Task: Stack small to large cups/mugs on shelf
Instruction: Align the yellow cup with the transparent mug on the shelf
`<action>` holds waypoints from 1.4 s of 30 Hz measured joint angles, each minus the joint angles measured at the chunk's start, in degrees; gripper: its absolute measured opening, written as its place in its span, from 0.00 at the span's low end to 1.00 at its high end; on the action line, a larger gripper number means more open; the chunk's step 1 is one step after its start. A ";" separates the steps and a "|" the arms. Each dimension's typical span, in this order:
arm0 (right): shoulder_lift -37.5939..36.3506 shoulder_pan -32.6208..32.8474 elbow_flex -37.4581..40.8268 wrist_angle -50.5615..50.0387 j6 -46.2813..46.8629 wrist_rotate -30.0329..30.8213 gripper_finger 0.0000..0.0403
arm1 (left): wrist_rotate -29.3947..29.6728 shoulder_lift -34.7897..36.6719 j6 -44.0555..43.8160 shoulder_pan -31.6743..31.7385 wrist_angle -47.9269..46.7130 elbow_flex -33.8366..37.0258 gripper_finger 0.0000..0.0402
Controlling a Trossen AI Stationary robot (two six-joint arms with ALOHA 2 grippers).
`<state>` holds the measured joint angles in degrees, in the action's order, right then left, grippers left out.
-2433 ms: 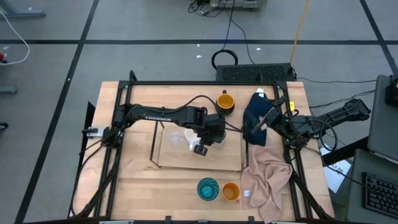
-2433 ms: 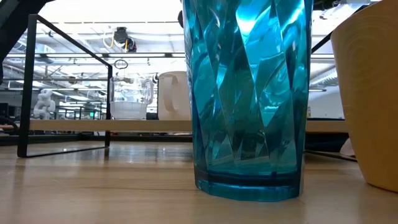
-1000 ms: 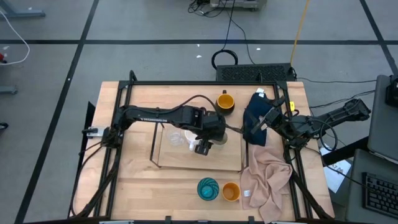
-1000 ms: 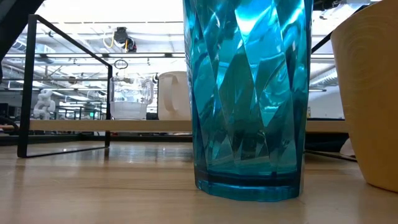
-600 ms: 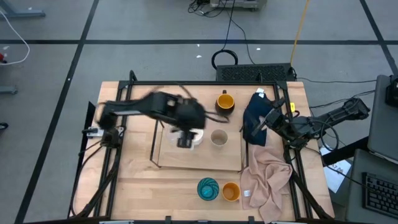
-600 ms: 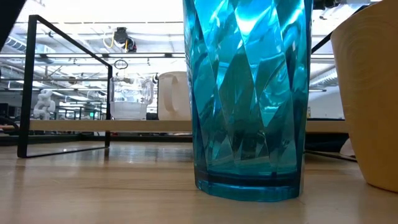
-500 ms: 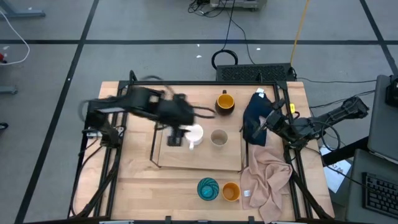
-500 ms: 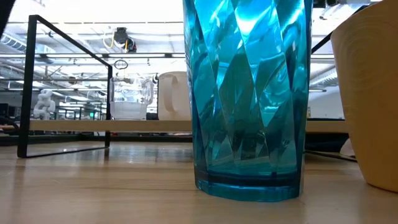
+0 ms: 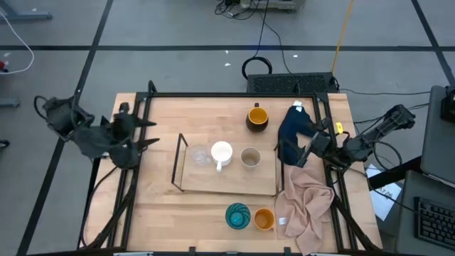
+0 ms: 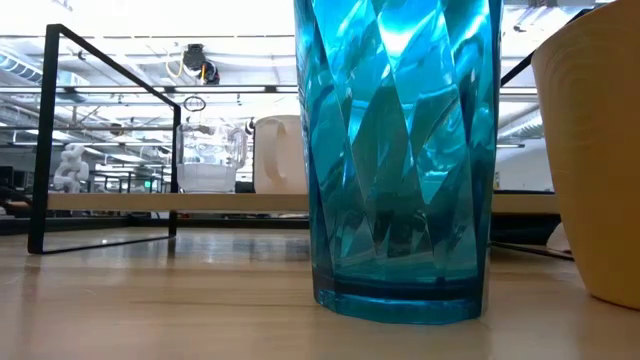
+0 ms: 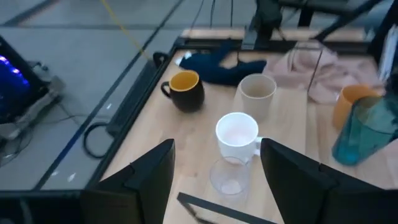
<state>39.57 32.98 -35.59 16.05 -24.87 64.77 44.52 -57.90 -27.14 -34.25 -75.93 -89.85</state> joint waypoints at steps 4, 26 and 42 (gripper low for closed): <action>0.00 1.28 0.00 0.13 0.14 0.00 0.78 | 6.50 12.46 -5.19 -7.28 10.04 18.96 0.59; 0.50 3.15 0.00 9.46 -5.71 4.46 0.78 | 6.37 28.33 34.86 -8.07 97.25 74.13 0.59; 1.02 3.16 0.00 8.17 -6.04 6.41 0.78 | -6.80 54.58 33.59 1.92 77.71 77.03 0.59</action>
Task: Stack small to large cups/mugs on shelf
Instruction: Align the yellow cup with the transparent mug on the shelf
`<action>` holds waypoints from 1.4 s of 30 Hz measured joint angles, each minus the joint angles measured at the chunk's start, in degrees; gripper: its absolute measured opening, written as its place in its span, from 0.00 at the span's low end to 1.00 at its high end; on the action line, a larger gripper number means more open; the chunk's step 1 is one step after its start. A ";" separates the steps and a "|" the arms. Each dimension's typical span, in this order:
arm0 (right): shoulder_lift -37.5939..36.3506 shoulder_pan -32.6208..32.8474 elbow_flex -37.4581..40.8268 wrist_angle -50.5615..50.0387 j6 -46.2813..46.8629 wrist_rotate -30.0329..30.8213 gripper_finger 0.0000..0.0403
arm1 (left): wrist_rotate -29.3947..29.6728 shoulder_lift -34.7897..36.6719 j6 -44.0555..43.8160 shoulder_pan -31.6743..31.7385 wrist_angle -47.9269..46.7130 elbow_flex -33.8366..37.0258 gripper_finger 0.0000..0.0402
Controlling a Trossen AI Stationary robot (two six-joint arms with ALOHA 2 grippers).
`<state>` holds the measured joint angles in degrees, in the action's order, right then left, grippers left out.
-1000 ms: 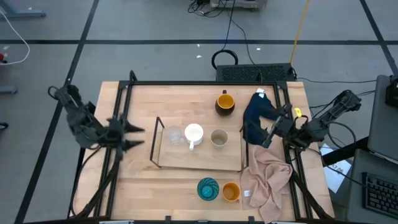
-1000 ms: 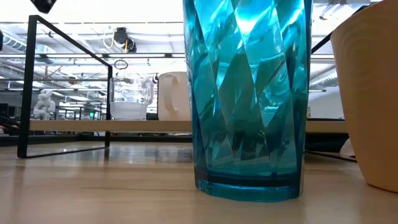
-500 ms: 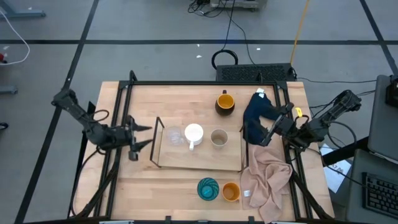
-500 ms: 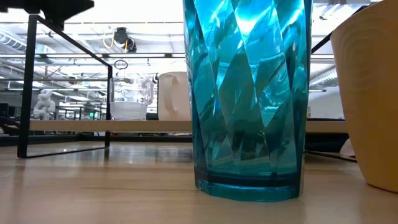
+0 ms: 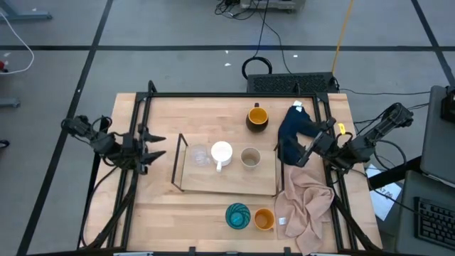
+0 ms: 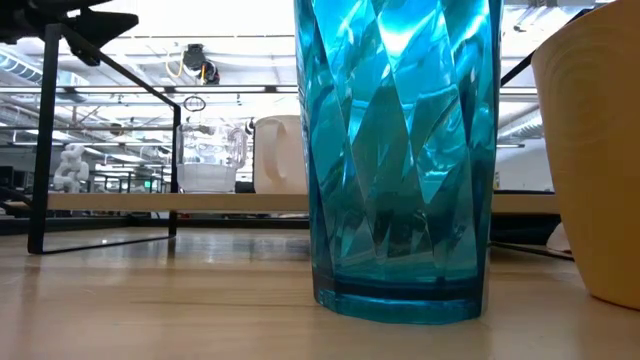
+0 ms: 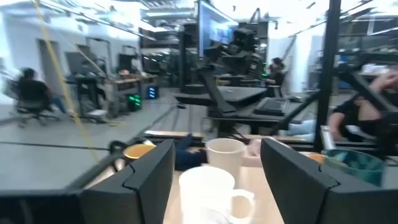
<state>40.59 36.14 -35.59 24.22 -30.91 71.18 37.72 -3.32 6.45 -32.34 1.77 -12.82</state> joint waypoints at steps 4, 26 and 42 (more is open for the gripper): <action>0.05 0.00 0.00 -0.04 0.09 -0.58 0.78 | -3.35 -0.20 -0.93 0.00 -0.92 -0.02 0.59; 29.25 19.30 -28.61 0.69 -15.87 18.62 0.78 | -1.63 -1.54 -7.69 0.00 -1.29 -0.04 0.59; 39.61 23.98 -28.64 17.43 -5.02 18.83 0.78 | -1.67 -1.54 -10.99 0.00 -1.32 -0.04 0.59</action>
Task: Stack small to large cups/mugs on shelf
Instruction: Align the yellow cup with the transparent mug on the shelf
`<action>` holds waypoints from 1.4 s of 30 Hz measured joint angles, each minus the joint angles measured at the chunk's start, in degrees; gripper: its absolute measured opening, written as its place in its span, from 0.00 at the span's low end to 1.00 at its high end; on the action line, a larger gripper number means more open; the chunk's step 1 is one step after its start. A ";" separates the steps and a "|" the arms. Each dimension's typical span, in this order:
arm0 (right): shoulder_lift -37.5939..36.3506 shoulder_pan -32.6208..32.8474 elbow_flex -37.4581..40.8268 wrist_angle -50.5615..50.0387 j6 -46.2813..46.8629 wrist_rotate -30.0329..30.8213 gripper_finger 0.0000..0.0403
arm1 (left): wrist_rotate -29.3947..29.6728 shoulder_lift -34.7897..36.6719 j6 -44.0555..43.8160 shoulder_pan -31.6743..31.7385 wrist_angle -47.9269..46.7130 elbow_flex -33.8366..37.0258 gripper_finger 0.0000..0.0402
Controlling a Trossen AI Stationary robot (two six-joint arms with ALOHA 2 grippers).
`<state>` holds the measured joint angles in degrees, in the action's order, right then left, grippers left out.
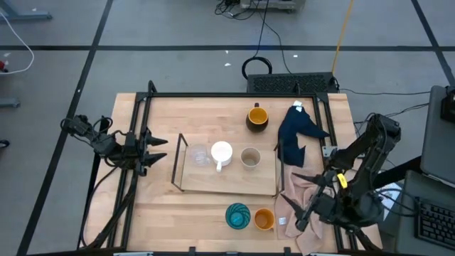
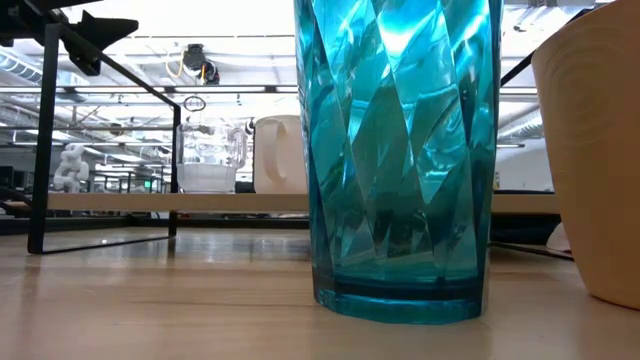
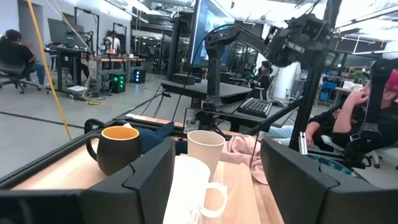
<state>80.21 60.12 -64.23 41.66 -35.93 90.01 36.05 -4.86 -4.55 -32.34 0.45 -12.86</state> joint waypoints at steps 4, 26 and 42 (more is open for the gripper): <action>0.36 0.59 1.53 0.16 1.02 -0.01 0.78 | -0.02 0.00 -0.08 0.00 0.12 0.00 0.59; -51.02 -39.28 35.62 -32.09 29.97 -58.49 0.78 | -0.17 0.00 -2.68 0.01 0.23 0.00 0.59; -58.22 -34.74 23.85 -77.49 58.71 -71.41 0.78 | 5.62 0.00 -5.11 0.02 0.00 -0.02 0.59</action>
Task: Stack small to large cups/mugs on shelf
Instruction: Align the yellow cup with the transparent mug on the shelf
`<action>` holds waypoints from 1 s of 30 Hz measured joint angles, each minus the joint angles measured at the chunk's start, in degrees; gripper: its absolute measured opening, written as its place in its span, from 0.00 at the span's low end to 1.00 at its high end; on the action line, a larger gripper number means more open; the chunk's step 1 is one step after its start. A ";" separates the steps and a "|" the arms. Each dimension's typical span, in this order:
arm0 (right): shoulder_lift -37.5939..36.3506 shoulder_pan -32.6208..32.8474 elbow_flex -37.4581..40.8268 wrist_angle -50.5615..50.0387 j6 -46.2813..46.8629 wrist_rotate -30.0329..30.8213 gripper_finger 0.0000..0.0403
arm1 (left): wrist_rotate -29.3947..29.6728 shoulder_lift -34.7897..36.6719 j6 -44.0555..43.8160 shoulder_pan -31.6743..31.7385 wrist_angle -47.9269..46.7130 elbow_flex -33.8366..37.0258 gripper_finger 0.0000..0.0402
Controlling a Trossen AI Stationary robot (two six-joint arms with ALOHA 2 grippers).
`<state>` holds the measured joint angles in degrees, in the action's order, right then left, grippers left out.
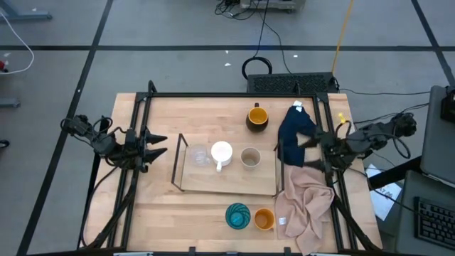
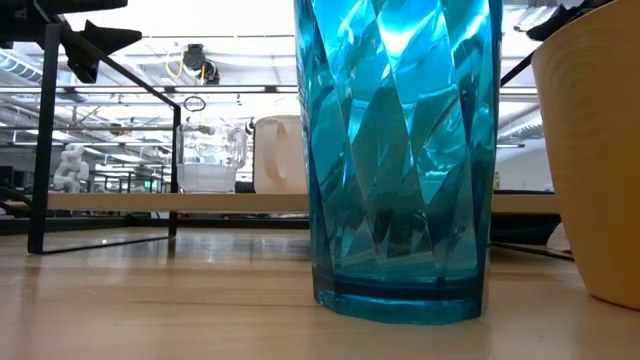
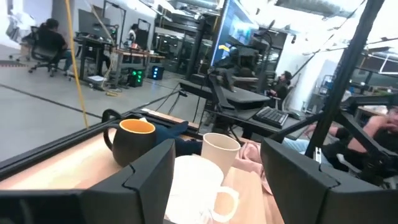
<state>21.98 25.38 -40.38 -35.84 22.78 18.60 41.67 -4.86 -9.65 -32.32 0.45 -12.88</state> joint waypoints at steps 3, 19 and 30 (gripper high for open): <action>4.24 0.76 -0.52 2.97 3.80 -6.83 0.78 | 0.78 0.00 -0.95 0.00 0.00 0.00 0.59; 45.41 12.24 -25.36 -5.38 3.23 -9.65 0.65 | 3.41 0.00 -2.70 0.00 -0.77 0.04 0.59; 61.24 13.29 -32.66 1.92 5.43 -12.65 0.63 | -0.81 0.00 -2.66 0.00 -1.59 0.20 0.59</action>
<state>83.23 38.67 -73.04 -33.91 28.21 5.95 40.86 -4.86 -12.32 -32.32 -1.14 -12.69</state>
